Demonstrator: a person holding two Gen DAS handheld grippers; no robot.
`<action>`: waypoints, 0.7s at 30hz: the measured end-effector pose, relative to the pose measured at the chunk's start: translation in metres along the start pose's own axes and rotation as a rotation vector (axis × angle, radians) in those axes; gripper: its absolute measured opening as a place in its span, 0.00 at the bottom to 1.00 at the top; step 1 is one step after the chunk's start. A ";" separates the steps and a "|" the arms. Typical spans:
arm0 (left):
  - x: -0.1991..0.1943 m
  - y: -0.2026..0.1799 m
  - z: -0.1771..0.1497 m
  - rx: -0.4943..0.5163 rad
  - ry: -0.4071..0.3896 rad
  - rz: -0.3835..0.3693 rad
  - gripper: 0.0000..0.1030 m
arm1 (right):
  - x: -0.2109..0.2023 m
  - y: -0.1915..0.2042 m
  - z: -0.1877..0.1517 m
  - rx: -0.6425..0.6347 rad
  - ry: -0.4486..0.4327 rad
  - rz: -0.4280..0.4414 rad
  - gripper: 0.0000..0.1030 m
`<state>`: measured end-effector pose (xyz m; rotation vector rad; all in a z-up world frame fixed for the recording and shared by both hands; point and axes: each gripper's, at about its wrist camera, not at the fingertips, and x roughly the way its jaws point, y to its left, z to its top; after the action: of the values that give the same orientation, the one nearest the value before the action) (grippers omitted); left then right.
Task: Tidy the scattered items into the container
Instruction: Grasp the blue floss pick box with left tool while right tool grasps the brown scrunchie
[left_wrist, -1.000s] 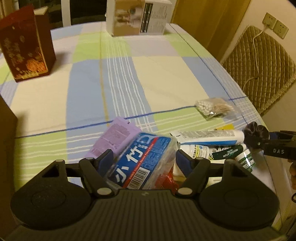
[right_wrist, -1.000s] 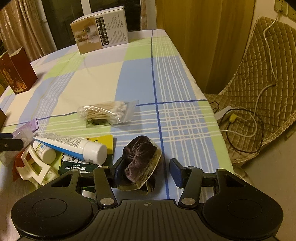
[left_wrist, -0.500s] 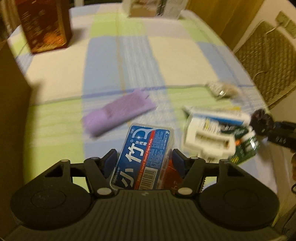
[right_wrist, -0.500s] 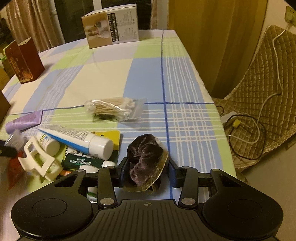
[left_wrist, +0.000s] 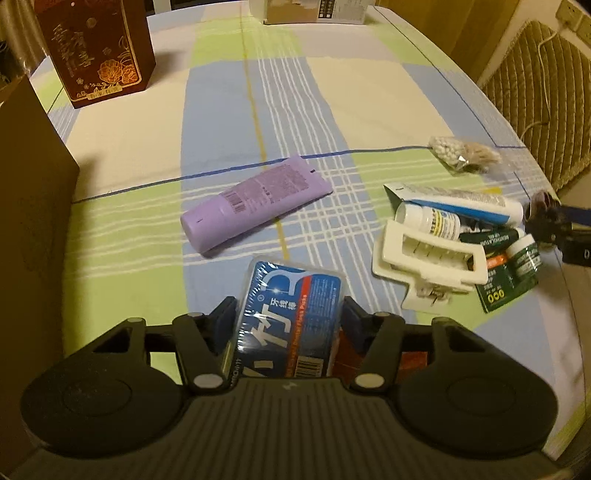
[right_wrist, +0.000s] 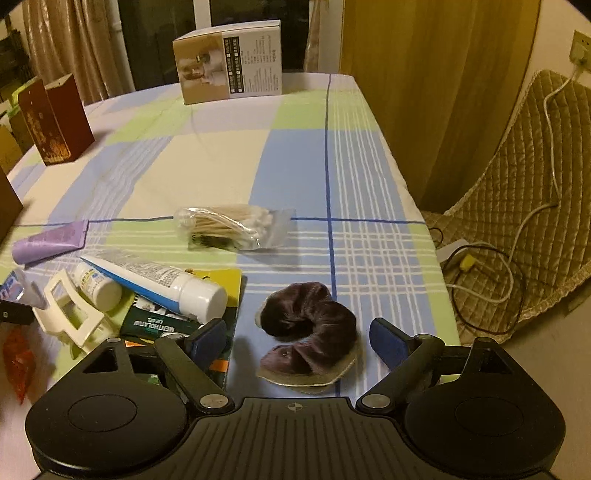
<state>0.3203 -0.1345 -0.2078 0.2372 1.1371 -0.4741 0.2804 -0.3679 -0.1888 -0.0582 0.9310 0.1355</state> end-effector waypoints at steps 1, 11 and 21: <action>0.000 0.000 0.000 0.004 0.002 0.003 0.53 | 0.000 0.000 0.000 0.001 0.000 -0.003 0.88; -0.001 -0.004 -0.005 0.064 0.004 0.046 0.51 | 0.006 -0.011 -0.004 0.019 0.034 -0.024 0.38; -0.034 0.012 -0.007 0.004 -0.061 0.043 0.51 | -0.022 -0.013 -0.003 0.091 -0.023 -0.030 0.24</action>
<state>0.3094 -0.1133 -0.1806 0.2482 1.0696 -0.4430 0.2670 -0.3832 -0.1724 0.0139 0.9120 0.0658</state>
